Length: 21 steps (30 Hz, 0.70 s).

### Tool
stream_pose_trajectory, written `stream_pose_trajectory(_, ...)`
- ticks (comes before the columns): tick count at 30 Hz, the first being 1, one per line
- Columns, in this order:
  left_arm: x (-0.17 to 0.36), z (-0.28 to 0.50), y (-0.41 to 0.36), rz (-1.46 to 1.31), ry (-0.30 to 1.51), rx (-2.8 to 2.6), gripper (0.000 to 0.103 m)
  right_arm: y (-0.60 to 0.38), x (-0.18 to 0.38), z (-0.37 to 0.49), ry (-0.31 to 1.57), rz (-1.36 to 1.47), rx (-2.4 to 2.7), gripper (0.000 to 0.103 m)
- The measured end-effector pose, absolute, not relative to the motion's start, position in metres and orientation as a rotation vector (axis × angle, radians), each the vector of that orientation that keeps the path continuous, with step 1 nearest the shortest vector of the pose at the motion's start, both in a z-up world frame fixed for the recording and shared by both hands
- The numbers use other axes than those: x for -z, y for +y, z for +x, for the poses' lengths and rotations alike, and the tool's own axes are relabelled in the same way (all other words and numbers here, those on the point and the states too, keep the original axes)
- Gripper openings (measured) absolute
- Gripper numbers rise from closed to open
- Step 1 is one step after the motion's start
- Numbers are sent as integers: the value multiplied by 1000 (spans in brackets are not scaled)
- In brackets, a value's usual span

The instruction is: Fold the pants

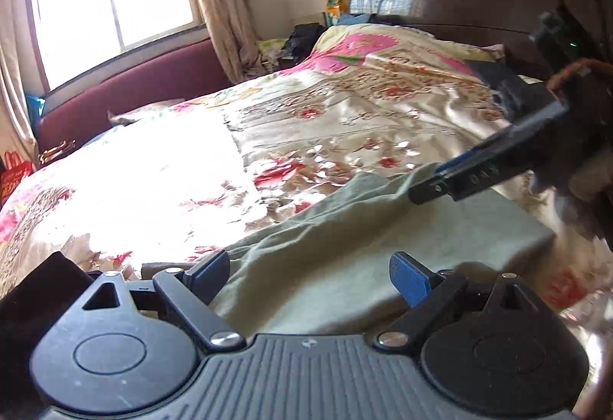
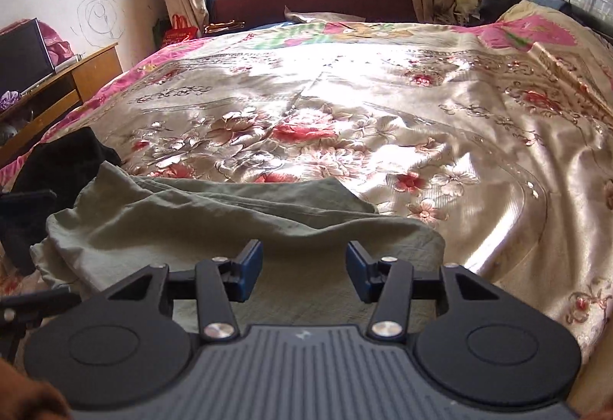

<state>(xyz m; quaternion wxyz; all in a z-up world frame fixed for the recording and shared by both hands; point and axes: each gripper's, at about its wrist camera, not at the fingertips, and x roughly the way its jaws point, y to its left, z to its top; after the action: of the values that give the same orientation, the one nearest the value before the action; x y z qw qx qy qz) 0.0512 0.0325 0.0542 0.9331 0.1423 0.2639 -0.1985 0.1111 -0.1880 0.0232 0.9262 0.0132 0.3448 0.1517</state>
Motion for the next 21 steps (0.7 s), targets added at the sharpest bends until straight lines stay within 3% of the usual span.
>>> stream_pose_trajectory(5,-9,99,56,242,740,297,103,-191,4,152,760,57,-251,49)
stream_pose_trajectory(9,13,89,82,161,787,272,103,-218,24,169,781,122,-234,38)
stream_pose_trajectory(11,9,79,82,189,779,250,103,-232,13,157,755,168,-214,45)
stream_pose_trajectory(15,6,73,76,244,772,230,103,-271,-5,114,734,281,-191,49)
stream_pose_trajectory(21,2,75,65,298,770,211,103,-314,10,69,815,507,-187,52)
